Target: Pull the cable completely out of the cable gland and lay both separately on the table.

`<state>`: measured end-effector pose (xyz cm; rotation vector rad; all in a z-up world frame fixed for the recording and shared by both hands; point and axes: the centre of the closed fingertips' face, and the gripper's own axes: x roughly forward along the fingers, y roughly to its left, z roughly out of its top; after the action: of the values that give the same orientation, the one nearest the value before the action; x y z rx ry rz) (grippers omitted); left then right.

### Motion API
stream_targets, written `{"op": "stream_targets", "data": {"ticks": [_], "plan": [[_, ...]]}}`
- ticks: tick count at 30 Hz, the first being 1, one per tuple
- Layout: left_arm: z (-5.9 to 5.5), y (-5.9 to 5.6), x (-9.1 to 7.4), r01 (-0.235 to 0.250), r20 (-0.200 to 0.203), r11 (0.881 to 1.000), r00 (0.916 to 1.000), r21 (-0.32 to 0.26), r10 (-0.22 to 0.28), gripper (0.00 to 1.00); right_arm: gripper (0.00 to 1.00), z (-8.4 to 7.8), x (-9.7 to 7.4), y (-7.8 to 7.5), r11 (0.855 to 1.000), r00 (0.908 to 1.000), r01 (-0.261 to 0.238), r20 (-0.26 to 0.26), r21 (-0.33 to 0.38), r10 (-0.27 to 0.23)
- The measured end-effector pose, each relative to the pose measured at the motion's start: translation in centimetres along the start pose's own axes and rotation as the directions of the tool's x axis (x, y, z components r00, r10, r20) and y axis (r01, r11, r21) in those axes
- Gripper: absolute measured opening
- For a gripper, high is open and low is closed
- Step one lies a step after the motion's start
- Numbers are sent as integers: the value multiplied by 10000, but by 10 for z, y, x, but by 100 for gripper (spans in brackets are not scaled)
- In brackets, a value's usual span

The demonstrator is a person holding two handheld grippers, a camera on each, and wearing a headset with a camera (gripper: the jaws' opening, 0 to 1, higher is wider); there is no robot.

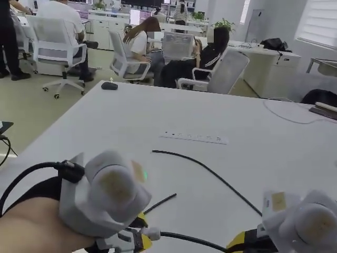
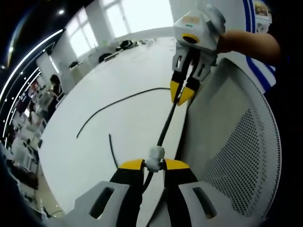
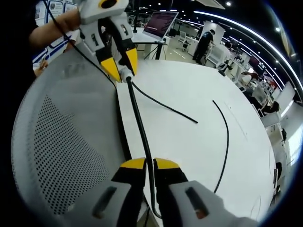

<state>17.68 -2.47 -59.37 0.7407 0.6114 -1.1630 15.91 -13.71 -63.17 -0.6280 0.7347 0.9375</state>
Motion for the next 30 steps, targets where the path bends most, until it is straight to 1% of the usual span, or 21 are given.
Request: {"op": "stream_targets", "data": {"ticks": [1, 2, 3, 4, 5, 7, 8, 10, 12, 13, 14, 16, 20, 22, 25, 28, 30], "plan": [[1, 1, 0, -109, -28, 9999, 9999, 86, 110, 16, 11, 1, 0, -4, 9994, 9996, 289, -83, 211, -287], [2, 1, 0, -129, -27, 9998, 9999, 118, 130, 16, 19, 3, 1, -6, 9978, 9986, 526, -112, 402, -522], [3, 1, 0, -104, -15, 9998, 9999, 159, 104, 16, 28, 12, 4, 3, 9996, 9997, 248, 76, 109, -249], [4, 0, 1, -66, -9, 9998, 10000, 163, 66, 16, 30, 24, 6, 7, 9998, 9990, 152, 426, -101, -148], [5, -1, 2, -42, -33, 9998, 10000, 207, 42, 16, 30, 30, 6, 8, 9999, 9984, 132, 556, -81, -128], [5, -2, 3, -8, -121, 9996, 9999, 296, 11, 16, 29, 50, 8, 16, 9996, 9944, -156, 1042, -250, 181], [5, -3, 4, 8, -147, 9994, 9999, 334, -3, 16, 29, 61, 8, 20, 9992, 9906, -255, 1334, -317, 295], [6, -4, 4, 33, -137, 9993, 9999, 370, -28, 16, 29, 77, 7, 26, 9970, 9833, -417, 1743, -646, 524], [8, -7, 5, 71, -153, 9989, 9999, 458, -64, 16, 25, 85, 8, 29, 9959, 9800, -506, 1887, -747, 639], [8, -8, 5, 85, -146, 9987, 9999, 507, -78, 16, 21, 87, 9, 31, 9947, 9789, -590, 1905, -846, 742], [9, -9, 5, 106, -131, 9986, 9999, 526, -99, 16, 17, 88, 10, 32, 9939, 9787, -617, 1897, -914, 782], [10, -9, 5, 124, -93, 9985, 9999, 535, -119, 17, 3, 84, 12, 34, 9895, 9807, -798, 1682, -1204, 996], [9, -9, 4, 133, -41, 9989, 9999, 439, -132, 16, 3, 83, 11, 33, 9906, 9787, -812, 1794, -1098, 1001], [7, -8, 4, 67, -103, 9988, 9999, 491, -62, 16, 3, 79, 10, 32, 9906, 9801, -812, 1718, -1101, 994], [6, -5, 3, 33, -74, 9993, 10000, 367, -31, 16, 3, 74, 8, 28, 9919, 9814, -778, 1676, -1008, 940], [5, -3, 3, 3, -111, 9992, 9999, 388, 1, 16, 3, 68, 7, 25, 9936, 9837, -687, 1601, -891, 824], [4, 0, 3, -61, -136, 9992, 9999, 386, 66, 16, 3, 61, 6, 21, 9948, 9873, -547, 1442, -856, 667]]}}
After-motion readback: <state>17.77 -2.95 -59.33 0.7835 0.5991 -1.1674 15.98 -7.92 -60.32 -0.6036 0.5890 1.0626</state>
